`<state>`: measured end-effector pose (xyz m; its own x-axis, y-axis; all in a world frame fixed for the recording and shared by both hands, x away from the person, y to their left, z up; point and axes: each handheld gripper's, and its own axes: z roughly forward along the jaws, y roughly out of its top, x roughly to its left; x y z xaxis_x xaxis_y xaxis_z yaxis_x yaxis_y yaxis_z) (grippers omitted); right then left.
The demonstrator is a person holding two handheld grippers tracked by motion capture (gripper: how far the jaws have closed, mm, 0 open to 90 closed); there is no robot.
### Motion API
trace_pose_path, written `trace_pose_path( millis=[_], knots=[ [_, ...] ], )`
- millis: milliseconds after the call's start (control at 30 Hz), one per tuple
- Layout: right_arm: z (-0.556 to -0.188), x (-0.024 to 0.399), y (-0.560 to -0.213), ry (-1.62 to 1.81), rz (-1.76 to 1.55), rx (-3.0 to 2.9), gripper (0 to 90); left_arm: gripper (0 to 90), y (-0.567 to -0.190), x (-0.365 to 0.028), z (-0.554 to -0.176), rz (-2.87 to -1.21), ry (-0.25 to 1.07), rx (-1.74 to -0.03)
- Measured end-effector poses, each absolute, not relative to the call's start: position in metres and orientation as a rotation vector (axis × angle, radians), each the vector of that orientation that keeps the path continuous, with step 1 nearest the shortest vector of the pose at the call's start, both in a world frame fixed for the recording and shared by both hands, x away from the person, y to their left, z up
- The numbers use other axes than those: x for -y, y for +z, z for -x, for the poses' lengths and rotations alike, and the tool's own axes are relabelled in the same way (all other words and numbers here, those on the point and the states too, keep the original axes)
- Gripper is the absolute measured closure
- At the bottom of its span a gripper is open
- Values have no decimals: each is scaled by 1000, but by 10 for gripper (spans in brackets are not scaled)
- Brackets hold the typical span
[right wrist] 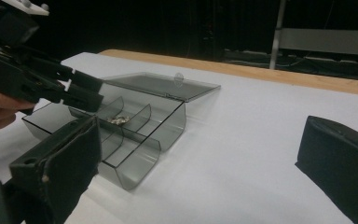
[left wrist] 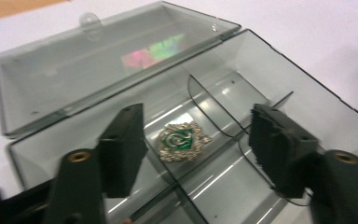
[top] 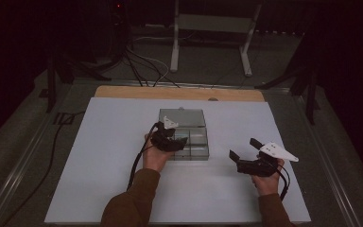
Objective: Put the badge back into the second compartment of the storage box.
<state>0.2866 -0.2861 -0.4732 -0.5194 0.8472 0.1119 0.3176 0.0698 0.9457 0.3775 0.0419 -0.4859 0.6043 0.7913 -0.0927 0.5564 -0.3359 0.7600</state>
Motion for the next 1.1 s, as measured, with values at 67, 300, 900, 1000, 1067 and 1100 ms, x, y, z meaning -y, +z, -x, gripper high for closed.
trace_pose_path(
  millis=[67,300,900,1000,1067,1100],
  knots=[
    [-287,286,-474,1456,-1151,-1878,0,273,-484,-46,-375,-2032,413,-1069],
    [-288,286,-474,1456,-1152,-1879,0,155,-481,-55,-372,-2001,440,-1081],
    [-288,286,-474,1461,-1154,-1874,0,11,-473,-72,-366,-1935,463,-1109],
    [-287,286,-473,1468,-1158,-1870,0,11,-471,-75,-364,-1931,480,-1110],
    [-287,286,-473,1467,-1161,-1868,0,11,-471,-77,-362,-1927,490,-1108],
    [-287,286,-473,1469,-1161,-1867,0,11,-471,-78,-361,-1926,491,-1109]
  ],
)
